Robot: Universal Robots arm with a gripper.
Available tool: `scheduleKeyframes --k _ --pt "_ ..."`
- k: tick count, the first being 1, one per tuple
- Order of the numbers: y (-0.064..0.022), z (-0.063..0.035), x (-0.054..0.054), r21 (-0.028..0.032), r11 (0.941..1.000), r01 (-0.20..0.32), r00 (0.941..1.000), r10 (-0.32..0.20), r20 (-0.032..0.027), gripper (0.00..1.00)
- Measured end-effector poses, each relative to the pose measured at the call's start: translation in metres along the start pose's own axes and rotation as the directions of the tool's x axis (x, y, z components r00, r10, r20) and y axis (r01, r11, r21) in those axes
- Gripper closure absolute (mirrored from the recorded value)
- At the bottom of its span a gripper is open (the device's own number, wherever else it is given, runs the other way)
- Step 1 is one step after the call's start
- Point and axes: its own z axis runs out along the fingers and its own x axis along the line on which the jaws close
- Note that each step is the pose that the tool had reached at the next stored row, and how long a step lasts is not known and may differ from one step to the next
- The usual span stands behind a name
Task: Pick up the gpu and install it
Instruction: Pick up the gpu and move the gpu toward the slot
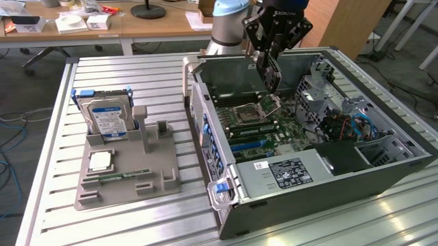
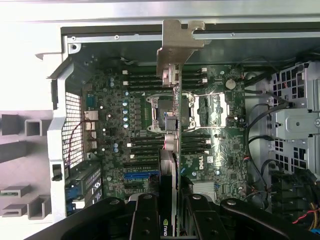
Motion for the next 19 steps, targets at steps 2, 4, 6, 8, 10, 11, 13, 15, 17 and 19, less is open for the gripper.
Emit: scheduleKeyframes --k 2,4,6,8,10,11,13,15,17,19 --pt "0.0000 0.0000 0.000 0.0000 1.0000 0.000 1.0000 0.000 0.0000 0.74" --pt "0.0000 0.0000 0.000 0.0000 1.0000 0.000 1.0000 0.000 0.0000 0.74" --pt "0.0000 0.0000 0.000 0.0000 1.0000 0.000 1.0000 0.000 -0.0001 0.74" --pt "0.0001 0.0000 -0.001 0.0000 1.0000 0.000 1.0000 0.000 0.0000 0.74" --pt "0.0003 0.0001 -0.003 0.0000 1.0000 0.000 1.0000 0.000 0.0000 0.74" --pt "0.0005 0.0003 -0.005 0.0000 1.0000 0.000 1.0000 0.000 0.0001 0.74" --pt "0.0011 0.0004 -0.009 0.0000 1.0000 0.000 1.0000 0.000 0.0000 0.74" --pt "0.0016 0.0007 -0.014 0.0000 1.0000 0.000 1.0000 0.000 0.0000 0.74" --pt "0.0021 0.0009 -0.020 0.0000 1.0000 0.000 1.0000 0.000 0.0000 0.74" --pt "0.0025 0.0011 -0.025 0.0000 1.0000 0.000 1.0000 0.000 0.0000 0.74"
